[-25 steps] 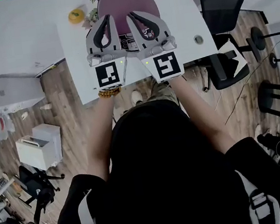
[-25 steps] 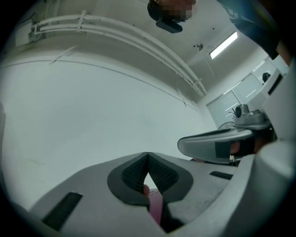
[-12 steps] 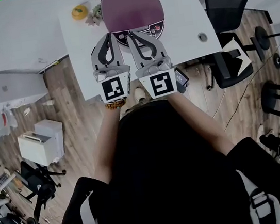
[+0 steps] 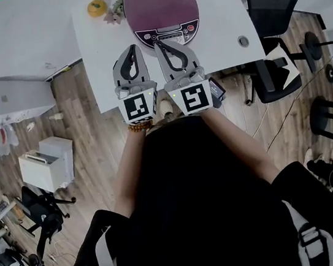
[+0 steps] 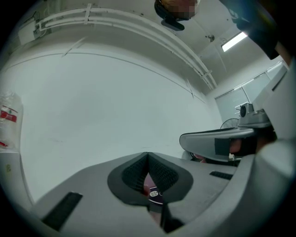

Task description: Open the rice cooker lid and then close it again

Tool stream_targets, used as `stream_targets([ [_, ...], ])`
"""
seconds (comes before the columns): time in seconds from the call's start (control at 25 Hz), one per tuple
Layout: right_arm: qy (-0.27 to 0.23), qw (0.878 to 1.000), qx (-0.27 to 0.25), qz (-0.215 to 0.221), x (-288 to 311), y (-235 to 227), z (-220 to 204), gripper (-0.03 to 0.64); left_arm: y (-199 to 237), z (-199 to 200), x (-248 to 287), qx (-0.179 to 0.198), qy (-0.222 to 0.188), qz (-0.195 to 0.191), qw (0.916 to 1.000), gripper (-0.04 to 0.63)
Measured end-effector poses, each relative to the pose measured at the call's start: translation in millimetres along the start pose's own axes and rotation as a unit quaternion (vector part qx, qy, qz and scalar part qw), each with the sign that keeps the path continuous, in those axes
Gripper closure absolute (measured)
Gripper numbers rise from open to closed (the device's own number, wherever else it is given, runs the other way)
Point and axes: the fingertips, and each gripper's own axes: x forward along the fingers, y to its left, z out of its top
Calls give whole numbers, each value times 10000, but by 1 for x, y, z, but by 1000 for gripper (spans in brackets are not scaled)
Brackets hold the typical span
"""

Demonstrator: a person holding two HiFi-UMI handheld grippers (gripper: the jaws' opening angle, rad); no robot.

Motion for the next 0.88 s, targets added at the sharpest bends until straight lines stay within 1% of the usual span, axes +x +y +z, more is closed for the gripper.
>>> stream_targets([
  [0.48, 177, 9995, -60, 263, 1, 15, -11, 588, 6, -13, -6, -38, 188, 8, 9998, 574],
  [0.68, 190, 9991, -76, 382, 5, 20, -11, 588, 7, -7, -4, -49, 110, -3, 9999, 574],
  [0.88, 117, 9987, 74, 492, 4, 23, -6, 588, 7, 5, -6, -29, -20, -23, 10000, 574],
])
